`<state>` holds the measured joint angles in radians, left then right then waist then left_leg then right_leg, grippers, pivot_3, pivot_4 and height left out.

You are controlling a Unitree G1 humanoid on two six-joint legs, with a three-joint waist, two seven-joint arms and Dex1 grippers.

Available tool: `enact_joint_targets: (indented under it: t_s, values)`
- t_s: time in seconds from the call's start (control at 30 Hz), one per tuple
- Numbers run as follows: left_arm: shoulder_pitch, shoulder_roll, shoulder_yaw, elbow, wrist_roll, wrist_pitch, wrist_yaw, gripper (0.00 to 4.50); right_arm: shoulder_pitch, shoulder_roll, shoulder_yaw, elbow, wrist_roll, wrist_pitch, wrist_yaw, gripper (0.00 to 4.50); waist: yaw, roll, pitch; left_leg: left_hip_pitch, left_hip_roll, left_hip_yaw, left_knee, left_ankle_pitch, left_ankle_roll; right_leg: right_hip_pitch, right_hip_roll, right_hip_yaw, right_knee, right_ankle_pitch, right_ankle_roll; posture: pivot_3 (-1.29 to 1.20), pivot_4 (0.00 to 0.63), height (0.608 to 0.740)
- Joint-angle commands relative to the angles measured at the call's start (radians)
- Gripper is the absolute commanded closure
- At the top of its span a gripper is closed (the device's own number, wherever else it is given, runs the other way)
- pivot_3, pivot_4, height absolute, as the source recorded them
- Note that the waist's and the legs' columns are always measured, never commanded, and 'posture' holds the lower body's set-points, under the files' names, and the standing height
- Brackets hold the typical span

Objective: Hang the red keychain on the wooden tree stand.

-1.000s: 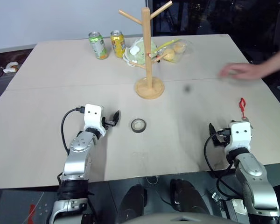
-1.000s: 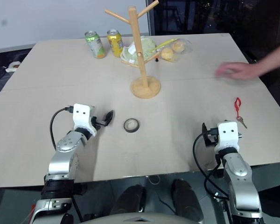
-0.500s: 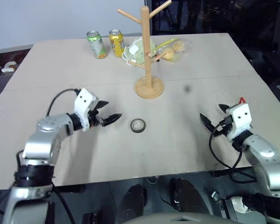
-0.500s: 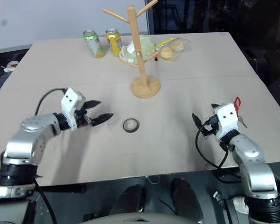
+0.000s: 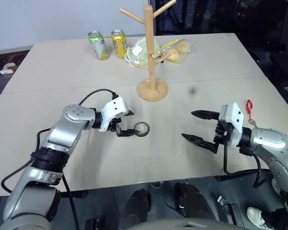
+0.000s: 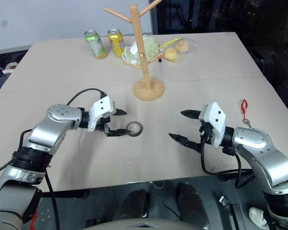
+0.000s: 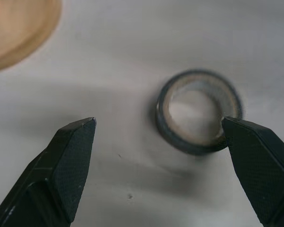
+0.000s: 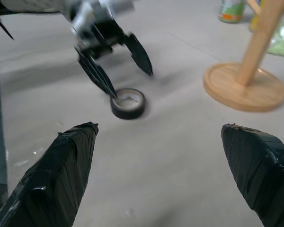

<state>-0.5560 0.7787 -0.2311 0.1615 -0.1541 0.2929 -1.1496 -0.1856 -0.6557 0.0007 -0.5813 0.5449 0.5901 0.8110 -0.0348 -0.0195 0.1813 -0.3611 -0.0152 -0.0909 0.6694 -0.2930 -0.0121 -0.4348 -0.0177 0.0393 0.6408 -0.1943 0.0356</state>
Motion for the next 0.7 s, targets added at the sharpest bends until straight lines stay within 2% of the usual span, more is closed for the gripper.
enact_joint_targets:
  t_s: [0.03,0.07,0.13,0.2,0.3,0.37,0.5,0.7]
  values:
    - [-0.008,-0.018,-0.01,0.052,0.038,-0.06,-0.005,0.11,-0.007,-0.003,-0.015,-0.048,0.022,0.009,-0.02,0.0,0.0,0.0,0.0,0.0,0.0,0.0,0.0,0.0,0.0,0.0,0.0,0.0,0.0,0.0,0.0,0.0,0.15,0.74]
    - [-0.01,-0.026,-0.01,0.062,0.041,-0.068,-0.003,0.11,-0.005,-0.002,-0.016,-0.05,0.023,0.009,-0.026,0.0,0.0,0.0,0.0,0.0,0.0,0.0,0.0,0.0,0.0,0.0,0.0,0.0,0.0,0.0,0.0,0.0,0.15,0.74]
    - [-0.015,-0.045,-0.007,0.076,0.041,-0.073,0.003,0.5,0.003,-0.002,-0.022,-0.053,0.026,0.01,-0.034,0.0,0.0,0.0,0.0,0.0,0.0,0.0,0.0,0.0,0.0,0.0,0.0,0.0,0.0,0.0,0.0,0.0,0.15,0.74]
    - [-0.015,-0.054,-0.004,0.08,0.041,-0.079,0.001,1.11,0.012,-0.003,-0.024,-0.057,0.028,0.01,-0.038,0.0,0.0,0.0,0.0,0.001,0.0,0.0,0.0,0.0,0.0,0.0,0.0,0.0,0.001,0.0,0.0,0.0,0.15,0.74]
    - [-0.014,-0.063,0.002,0.077,0.035,-0.073,-0.009,2.48,0.016,-0.005,-0.026,-0.06,0.034,0.012,-0.044,0.0,-0.004,0.0,0.0,0.001,0.0,0.0,0.0,0.0,0.0,0.0,0.0,0.0,0.001,0.0,0.0,0.0,0.15,0.74]
    - [-0.016,-0.061,0.0,0.074,0.031,-0.071,-0.028,3.03,0.006,-0.005,-0.027,-0.053,0.036,0.014,-0.044,0.0,-0.005,0.0,0.0,0.001,0.0,0.0,0.0,0.0,0.0,0.0,0.0,0.0,0.001,0.0,0.0,0.0,0.15,0.74]
    - [-0.02,-0.057,0.009,0.074,0.027,-0.063,-0.047,4.47,-0.012,-0.001,-0.027,-0.043,0.039,0.019,-0.051,0.0,-0.004,0.0,0.0,0.001,0.0,0.0,0.0,0.0,0.0,0.0,0.0,0.0,0.001,0.0,0.0,0.0,0.15,0.74]
    - [-0.034,-0.048,0.073,0.057,-0.002,0.001,-0.023,4.47,-0.038,0.007,-0.02,-0.024,0.044,0.019,-0.057,0.0,-0.004,0.0,0.0,0.001,0.0,0.0,0.001,0.0,0.0,0.0,0.0,0.0,0.001,0.0,0.0,0.0,0.15,0.74]
